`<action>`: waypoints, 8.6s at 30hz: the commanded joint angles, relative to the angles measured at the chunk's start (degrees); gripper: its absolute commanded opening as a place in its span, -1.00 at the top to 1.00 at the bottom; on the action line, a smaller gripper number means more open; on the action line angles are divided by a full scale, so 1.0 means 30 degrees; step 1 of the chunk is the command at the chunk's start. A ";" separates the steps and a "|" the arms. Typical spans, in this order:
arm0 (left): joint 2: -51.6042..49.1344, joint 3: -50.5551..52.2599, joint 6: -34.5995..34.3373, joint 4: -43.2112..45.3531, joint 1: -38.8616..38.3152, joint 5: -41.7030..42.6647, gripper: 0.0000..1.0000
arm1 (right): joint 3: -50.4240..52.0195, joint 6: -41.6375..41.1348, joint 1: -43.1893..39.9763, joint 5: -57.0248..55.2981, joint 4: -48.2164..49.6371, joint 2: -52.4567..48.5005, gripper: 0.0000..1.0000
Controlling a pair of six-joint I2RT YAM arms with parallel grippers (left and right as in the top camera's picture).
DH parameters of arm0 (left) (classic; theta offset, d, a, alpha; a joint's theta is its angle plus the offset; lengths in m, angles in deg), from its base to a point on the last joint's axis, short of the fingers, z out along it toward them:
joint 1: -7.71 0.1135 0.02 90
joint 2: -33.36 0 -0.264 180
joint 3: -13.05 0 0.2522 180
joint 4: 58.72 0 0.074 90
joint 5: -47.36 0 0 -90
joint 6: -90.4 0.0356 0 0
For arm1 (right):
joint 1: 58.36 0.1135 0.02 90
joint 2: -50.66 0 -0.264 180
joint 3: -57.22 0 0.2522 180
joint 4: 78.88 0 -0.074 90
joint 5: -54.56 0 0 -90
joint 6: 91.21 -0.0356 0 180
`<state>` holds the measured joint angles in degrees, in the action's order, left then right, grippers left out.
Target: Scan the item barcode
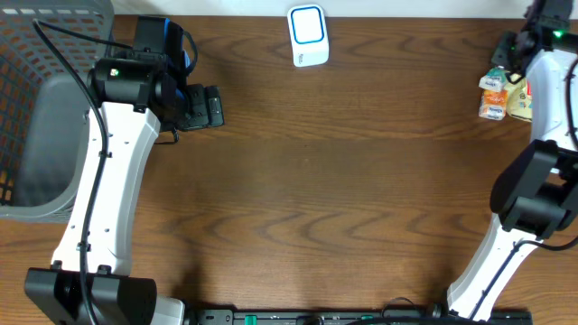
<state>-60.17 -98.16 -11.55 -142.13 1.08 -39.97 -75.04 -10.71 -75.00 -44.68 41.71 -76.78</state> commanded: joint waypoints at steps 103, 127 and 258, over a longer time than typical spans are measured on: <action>-0.0109 0.0022 0.0102 -0.0058 0.0029 -0.0095 -0.96 | 3.9408 0.3155 0.6375 0.7847 1.5373 4.2373 -0.99; -0.0109 0.0022 0.0102 -0.0058 0.0029 -0.0095 -0.96 | 3.9393 0.1982 0.6579 0.4619 1.3814 4.2381 -0.99; 3.1146 3.2407 0.2827 2.1995 0.1530 0.1872 -0.95 | 3.9393 0.1974 0.6564 0.4765 1.3908 4.2228 -0.98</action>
<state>32.76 -1.86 -2.56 -73.78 5.38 -33.93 43.05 -4.02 -55.81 -30.12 83.68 49.91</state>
